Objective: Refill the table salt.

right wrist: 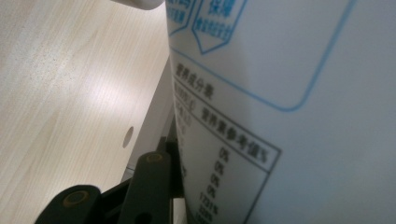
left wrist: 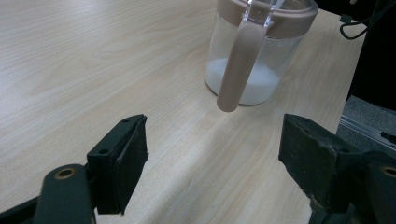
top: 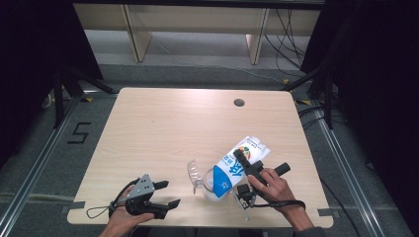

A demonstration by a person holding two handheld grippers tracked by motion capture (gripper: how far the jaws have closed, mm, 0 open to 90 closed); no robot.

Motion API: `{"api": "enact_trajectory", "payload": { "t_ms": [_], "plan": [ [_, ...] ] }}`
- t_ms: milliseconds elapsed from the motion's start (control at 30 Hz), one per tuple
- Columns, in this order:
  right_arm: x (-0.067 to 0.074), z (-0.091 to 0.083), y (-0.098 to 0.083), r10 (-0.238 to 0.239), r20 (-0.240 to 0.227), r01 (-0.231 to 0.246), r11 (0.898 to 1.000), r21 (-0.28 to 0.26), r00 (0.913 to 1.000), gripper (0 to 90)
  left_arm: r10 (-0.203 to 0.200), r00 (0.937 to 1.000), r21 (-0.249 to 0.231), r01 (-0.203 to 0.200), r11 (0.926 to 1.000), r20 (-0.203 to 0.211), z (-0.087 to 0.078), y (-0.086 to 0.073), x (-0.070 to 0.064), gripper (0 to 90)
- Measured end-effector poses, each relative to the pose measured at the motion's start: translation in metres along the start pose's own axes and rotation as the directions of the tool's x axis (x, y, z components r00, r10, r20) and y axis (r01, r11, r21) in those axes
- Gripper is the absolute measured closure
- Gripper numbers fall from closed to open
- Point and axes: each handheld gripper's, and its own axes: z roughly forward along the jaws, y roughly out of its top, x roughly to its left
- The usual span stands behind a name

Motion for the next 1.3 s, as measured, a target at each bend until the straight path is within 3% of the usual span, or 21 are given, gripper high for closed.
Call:
{"api": "enact_trajectory", "payload": {
  "t_ms": [300,1300],
  "plan": [
    [0.0021,-0.0013,-0.0001,0.012,-0.017,-0.012,1.0,0.017,0.9998,66.4,-0.001,1.0,0.0,0.001,1.0,0.0,0.0,0.0,0.0,23.1],
    [0.0004,-0.0018,0.0007,-0.001,0.0,0.001,1.0,0.024,1.0,67.2,0.0,1.0,0.001,0.0,1.0,0.0,0.0,-0.0001,0.0,23.1]
  ]
}}
